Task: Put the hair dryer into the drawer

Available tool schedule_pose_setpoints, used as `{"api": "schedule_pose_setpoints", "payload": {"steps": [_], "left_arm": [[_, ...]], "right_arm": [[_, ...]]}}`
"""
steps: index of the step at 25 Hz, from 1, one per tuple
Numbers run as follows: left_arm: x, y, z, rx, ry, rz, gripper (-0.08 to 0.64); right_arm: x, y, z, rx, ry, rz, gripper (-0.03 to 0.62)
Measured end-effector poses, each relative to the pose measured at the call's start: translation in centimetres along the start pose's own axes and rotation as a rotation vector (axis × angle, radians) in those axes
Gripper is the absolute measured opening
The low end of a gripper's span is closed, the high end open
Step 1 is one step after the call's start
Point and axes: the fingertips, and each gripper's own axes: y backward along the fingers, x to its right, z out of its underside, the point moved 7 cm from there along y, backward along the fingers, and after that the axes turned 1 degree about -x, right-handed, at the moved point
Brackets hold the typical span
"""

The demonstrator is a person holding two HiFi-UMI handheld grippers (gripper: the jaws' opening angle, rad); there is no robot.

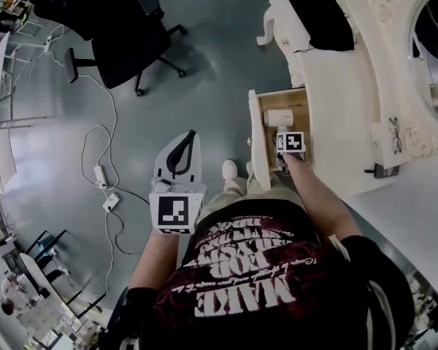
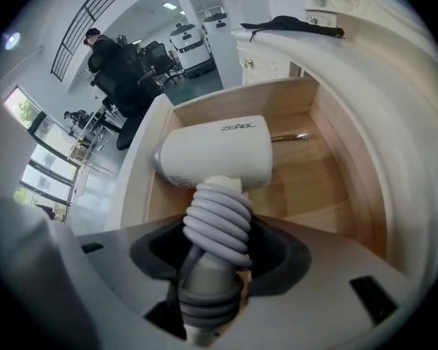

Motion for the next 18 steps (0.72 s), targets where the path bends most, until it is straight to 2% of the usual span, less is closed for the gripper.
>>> {"api": "schedule_pose_setpoints", "payload": {"steps": [6, 9, 13, 16, 18], "left_arm": [[-0.2, 0.9, 0.2, -0.012, -0.019, -0.002, 0.005], [-0.3, 1.3, 0.1, -0.009, -0.028, 0.005, 0.005], [-0.1, 1.6, 0.0, 0.000, -0.032, 0.022, 0.005], [0.3, 1.7, -0.3, 0.019, -0.038, 0.047, 0.005], [0.5, 1.9, -0.6, 0.035, -0.044, 0.066, 0.005]], "right_arm": [[0.8, -1.3, 0.2, -0.040, -0.088, 0.012, 0.235], [0.8, -1.3, 0.2, -0.046, -0.102, -0.006, 0.235], [0.4, -0.3, 0.4, -0.054, -0.039, -0.004, 0.249], [-0.2, 1.4, 0.3, -0.020, 0.044, 0.017, 0.301], [-0.9, 2.8, 0.2, 0.012, 0.105, 0.035, 0.299]]}}
